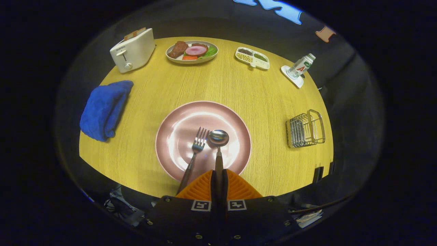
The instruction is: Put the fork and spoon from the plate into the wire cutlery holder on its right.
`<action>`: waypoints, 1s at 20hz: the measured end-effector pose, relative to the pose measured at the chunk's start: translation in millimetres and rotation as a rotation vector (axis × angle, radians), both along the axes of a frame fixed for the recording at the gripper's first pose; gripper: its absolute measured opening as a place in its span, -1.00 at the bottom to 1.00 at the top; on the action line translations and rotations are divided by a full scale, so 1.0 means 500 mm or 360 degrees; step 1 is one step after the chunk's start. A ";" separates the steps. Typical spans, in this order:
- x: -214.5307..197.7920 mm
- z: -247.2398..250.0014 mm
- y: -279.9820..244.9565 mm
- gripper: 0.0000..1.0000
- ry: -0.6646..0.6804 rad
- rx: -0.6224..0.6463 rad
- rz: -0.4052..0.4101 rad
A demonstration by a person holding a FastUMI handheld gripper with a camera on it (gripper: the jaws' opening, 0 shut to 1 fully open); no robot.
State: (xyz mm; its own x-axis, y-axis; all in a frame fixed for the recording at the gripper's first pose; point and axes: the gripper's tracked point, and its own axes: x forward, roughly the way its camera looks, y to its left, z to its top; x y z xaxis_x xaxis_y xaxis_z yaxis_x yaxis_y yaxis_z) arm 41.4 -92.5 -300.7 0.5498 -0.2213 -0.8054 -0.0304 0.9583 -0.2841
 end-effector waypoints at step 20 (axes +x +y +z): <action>0.071 0.216 -0.218 -0.93 -0.0314 0.0057 -0.0418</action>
